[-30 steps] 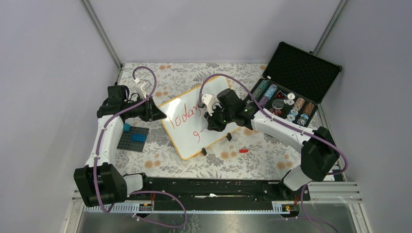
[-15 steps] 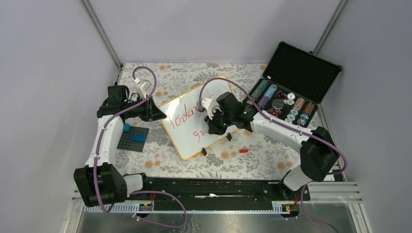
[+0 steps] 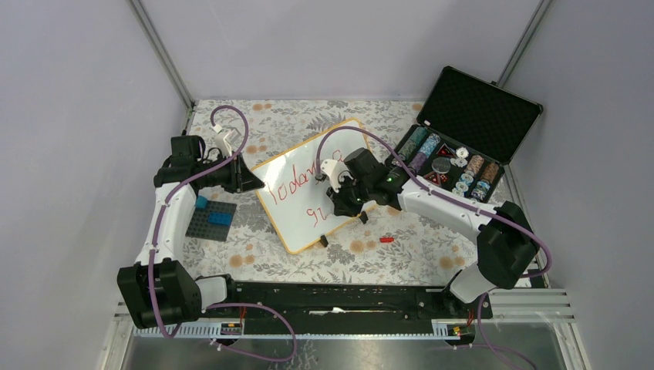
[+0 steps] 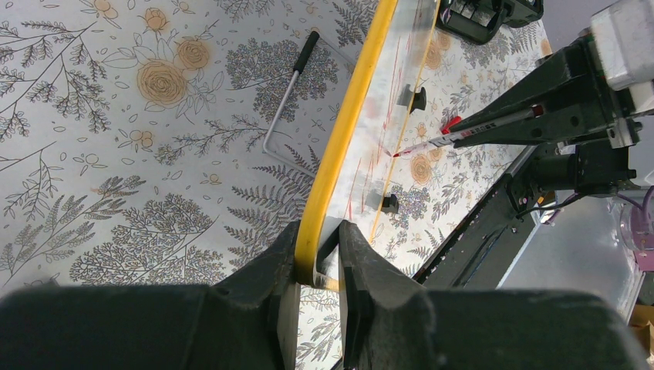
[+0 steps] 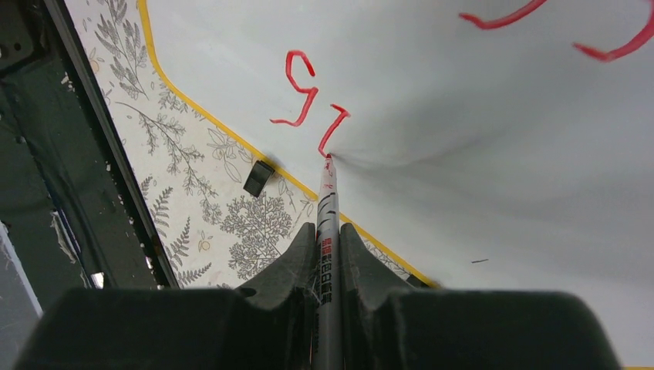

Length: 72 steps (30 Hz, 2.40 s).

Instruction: Write a sentence on the whiteboard

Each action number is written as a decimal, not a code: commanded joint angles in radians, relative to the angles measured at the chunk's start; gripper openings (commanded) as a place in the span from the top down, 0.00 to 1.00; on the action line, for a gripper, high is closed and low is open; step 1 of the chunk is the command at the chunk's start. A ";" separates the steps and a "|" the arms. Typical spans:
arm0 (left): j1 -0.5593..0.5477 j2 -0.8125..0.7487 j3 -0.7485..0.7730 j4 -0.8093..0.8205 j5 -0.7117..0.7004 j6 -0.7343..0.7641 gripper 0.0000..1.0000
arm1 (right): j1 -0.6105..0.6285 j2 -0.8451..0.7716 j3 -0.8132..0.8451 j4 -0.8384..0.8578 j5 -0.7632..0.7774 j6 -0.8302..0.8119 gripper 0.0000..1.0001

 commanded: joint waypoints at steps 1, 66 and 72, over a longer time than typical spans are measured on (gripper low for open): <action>-0.010 0.011 -0.003 0.021 -0.057 0.041 0.95 | 0.003 -0.048 0.099 -0.023 0.009 -0.020 1.00; -0.013 0.010 -0.003 0.021 -0.064 0.041 0.95 | -0.092 -0.023 0.128 -0.035 -0.100 -0.017 1.00; -0.014 0.009 -0.004 0.021 -0.066 0.041 0.95 | -0.091 -0.014 0.132 -0.035 -0.095 -0.022 1.00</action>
